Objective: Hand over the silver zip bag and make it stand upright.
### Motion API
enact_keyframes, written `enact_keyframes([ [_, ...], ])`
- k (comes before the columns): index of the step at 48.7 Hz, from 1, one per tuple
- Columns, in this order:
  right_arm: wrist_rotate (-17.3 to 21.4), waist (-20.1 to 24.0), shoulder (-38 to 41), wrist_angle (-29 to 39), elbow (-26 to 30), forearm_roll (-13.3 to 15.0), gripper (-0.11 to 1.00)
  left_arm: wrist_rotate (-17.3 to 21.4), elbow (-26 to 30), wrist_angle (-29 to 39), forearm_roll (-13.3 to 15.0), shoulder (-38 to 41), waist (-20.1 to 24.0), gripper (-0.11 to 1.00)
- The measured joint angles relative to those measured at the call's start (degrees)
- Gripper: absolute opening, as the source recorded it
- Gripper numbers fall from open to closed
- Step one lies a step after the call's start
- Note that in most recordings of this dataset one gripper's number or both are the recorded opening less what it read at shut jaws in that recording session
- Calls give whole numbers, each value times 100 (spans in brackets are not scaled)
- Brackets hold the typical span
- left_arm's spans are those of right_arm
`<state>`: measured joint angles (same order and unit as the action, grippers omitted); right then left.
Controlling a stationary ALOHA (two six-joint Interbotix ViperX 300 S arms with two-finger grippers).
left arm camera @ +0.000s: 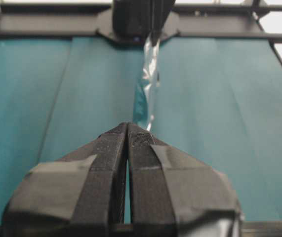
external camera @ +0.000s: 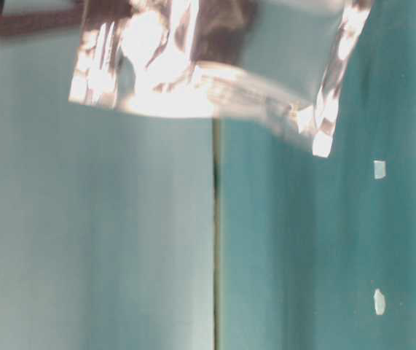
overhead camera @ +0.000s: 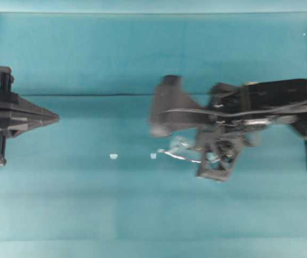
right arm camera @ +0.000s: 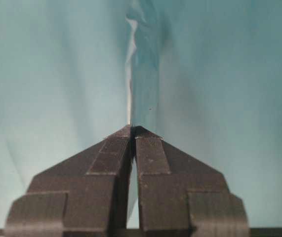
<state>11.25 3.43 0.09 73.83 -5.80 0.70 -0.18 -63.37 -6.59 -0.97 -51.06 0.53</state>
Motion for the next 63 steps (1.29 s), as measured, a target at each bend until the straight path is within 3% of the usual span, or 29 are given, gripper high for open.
enact_keyframes([
  [12, -598, 9, 756, 519, 984, 26, 3, 0, 0, 167, 0, -18, -18, 0],
  [26, -984, 9, 1327, 905, 1731, 387, 3, 0, 0, 220, 0, -18, -35, 0],
  [37, -1248, 9, 1503, 1011, 1898, 466, 3, 0, 0, 229, 0, -26, -44, 0],
  [63, -1283, -18, 1644, 677, 1854, 563, 3, 0, 0, 229, 0, -26, -97, 0],
])
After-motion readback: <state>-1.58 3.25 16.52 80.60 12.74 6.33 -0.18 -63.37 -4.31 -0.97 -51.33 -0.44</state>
